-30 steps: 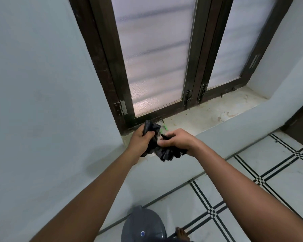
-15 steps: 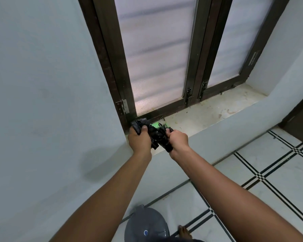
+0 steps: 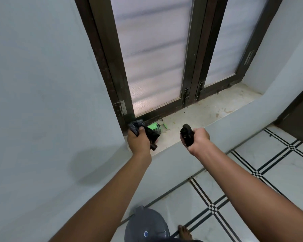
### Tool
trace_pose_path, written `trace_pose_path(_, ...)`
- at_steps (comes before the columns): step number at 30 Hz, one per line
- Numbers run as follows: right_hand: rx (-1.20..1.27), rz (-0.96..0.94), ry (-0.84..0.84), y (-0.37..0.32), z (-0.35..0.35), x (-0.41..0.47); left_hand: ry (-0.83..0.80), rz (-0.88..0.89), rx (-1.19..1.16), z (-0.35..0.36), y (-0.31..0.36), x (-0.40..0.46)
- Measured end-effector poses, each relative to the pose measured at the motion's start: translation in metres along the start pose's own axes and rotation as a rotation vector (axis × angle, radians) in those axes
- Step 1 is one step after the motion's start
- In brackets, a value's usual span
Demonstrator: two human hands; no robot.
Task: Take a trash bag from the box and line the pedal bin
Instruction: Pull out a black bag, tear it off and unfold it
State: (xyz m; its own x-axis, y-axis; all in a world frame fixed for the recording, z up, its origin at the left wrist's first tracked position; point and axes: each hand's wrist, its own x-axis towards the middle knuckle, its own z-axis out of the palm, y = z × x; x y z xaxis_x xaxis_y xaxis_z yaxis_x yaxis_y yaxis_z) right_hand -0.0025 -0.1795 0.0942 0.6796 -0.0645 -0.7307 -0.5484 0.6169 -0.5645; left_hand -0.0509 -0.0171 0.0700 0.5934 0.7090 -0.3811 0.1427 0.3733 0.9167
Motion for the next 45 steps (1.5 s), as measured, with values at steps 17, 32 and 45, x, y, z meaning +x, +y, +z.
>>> trace_pose_path(17,-0.903,-0.107,-0.558,0.019,-0.01,0.012,-0.326,-0.231,0.015,0.011,0.023,0.01)
trace_pose_path(32,-0.588,-0.187,-0.603,0.024,-0.005,0.008,-0.429,-0.178,0.05,0.01,0.036,0.012)
trace_pose_path(45,-0.484,-0.079,-0.509,-0.016,0.014,0.064,-0.465,-0.313,0.179,0.043,0.024,0.028)
